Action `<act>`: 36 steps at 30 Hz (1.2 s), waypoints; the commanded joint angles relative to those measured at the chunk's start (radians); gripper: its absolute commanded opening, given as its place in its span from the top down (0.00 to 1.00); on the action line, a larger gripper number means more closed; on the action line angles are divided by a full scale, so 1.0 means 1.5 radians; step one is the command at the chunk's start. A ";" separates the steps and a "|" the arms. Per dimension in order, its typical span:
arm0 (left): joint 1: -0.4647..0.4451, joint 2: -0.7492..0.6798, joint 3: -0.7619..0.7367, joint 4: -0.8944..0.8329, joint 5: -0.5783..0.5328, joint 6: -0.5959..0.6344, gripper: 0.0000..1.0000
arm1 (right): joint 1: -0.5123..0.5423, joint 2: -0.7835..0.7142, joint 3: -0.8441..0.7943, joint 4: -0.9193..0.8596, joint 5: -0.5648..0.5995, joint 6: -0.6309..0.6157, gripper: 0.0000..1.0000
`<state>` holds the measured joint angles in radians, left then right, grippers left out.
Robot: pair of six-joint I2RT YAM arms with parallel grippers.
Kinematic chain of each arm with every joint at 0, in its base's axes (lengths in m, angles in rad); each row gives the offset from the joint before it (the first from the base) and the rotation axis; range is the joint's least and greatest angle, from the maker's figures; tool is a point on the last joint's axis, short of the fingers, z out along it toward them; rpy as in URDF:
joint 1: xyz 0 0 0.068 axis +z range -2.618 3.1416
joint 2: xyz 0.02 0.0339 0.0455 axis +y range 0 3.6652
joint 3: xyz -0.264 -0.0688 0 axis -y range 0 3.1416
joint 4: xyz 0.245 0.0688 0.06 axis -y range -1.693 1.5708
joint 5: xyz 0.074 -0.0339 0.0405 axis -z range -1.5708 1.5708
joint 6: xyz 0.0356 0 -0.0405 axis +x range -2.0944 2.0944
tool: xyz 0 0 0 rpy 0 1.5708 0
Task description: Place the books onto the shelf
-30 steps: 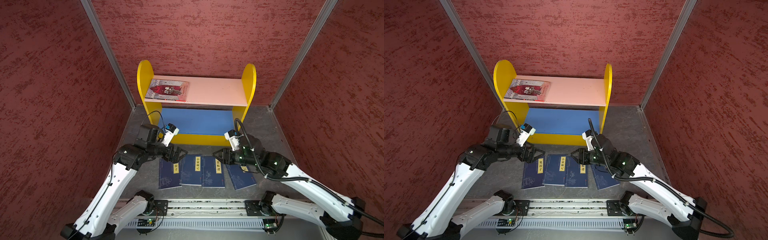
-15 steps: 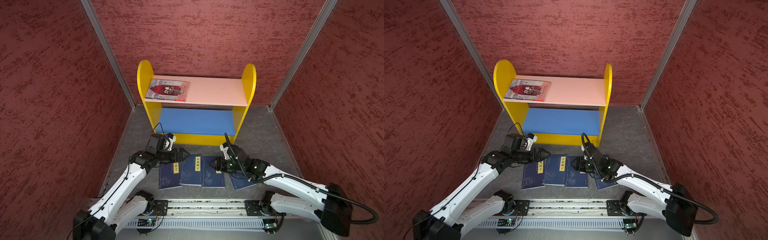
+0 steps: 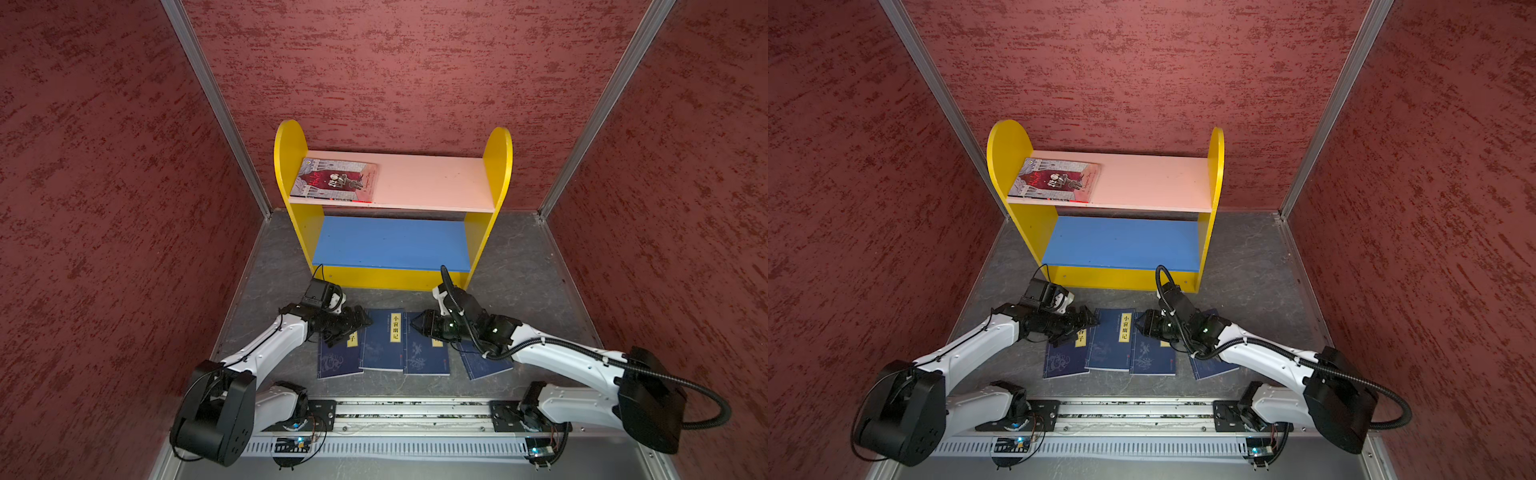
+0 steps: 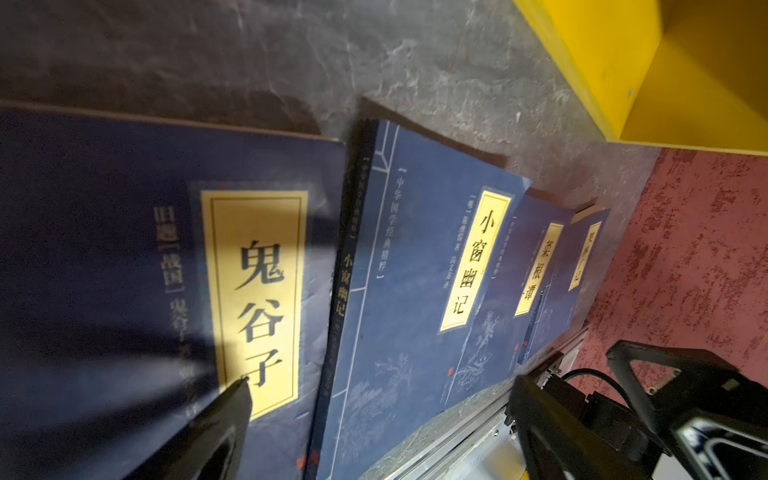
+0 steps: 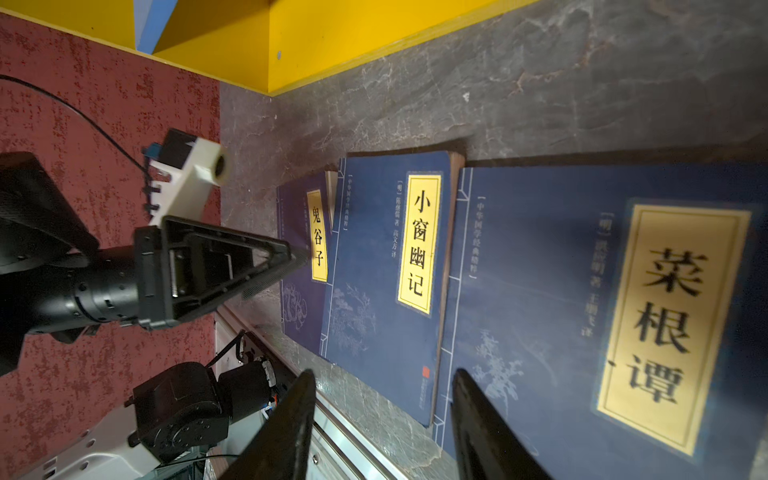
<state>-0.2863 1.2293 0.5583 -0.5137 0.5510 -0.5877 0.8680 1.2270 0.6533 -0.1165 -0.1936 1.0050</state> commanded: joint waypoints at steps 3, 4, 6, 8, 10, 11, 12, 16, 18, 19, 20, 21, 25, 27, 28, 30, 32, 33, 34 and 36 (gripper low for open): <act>-0.017 0.040 0.006 0.014 -0.013 0.030 0.06 | 0.003 0.024 -0.010 0.050 0.008 0.006 0.46; -0.019 0.050 0.008 0.015 -0.013 0.038 0.06 | 0.003 0.034 -0.012 0.060 0.004 0.009 0.46; -0.023 0.068 0.007 0.018 -0.015 0.039 0.06 | 0.003 0.053 -0.020 0.084 -0.006 0.018 0.47; -0.033 0.087 0.007 0.018 -0.013 0.040 0.06 | 0.003 0.070 -0.029 0.112 -0.017 0.027 0.47; -0.042 0.103 0.013 0.017 0.003 0.046 0.08 | 0.003 0.080 -0.032 0.117 -0.016 0.031 0.47; -0.049 0.112 0.018 0.011 0.006 0.050 0.09 | 0.003 0.084 -0.032 0.118 -0.015 0.031 0.47; -0.053 0.119 0.020 0.009 0.008 0.051 0.09 | 0.003 0.086 -0.032 0.118 -0.014 0.031 0.47; -0.063 0.143 0.031 -0.012 0.007 0.062 0.10 | 0.003 0.096 -0.034 0.122 -0.012 0.031 0.47; -0.065 0.148 0.031 -0.015 0.005 0.066 0.10 | 0.001 0.108 -0.032 0.125 -0.015 0.031 0.47; -0.066 0.152 0.031 -0.015 0.004 0.066 0.10 | 0.001 0.116 -0.030 0.128 -0.018 0.030 0.47; -0.066 0.155 0.028 -0.012 0.005 0.066 0.10 | 0.000 0.124 -0.028 0.130 -0.022 0.030 0.47; -0.067 0.155 0.026 -0.006 0.006 0.066 0.09 | -0.001 0.132 -0.025 0.131 -0.024 0.030 0.47; -0.071 0.160 0.024 0.019 0.018 0.070 0.12 | -0.002 0.147 -0.016 0.128 -0.028 0.032 0.47; -0.071 0.164 0.031 0.026 0.037 0.077 0.16 | -0.002 0.164 -0.019 0.131 -0.029 0.033 0.47; -0.072 0.166 0.034 0.028 0.046 0.079 0.18 | -0.002 0.164 -0.018 0.131 -0.029 0.033 0.47; -0.072 0.167 0.034 0.040 0.056 0.071 0.24 | -0.003 0.165 -0.018 0.131 -0.029 0.033 0.47; -0.073 0.162 0.036 0.049 0.065 0.069 0.29 | -0.004 0.164 -0.018 0.131 -0.030 0.033 0.47; -0.073 0.160 0.037 0.050 0.066 0.070 0.31 | -0.005 0.165 -0.017 0.131 -0.030 0.033 0.47; -0.073 0.157 0.040 0.050 0.068 0.071 0.32 | -0.006 0.165 -0.017 0.130 -0.031 0.033 0.47; -0.072 0.153 0.047 0.050 0.081 0.072 0.37 | -0.008 0.166 -0.015 0.129 -0.031 0.031 0.47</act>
<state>-0.3878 1.4555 0.6312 -0.4492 0.6510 -0.4950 0.8619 1.4742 0.6083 0.0563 -0.2329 1.0431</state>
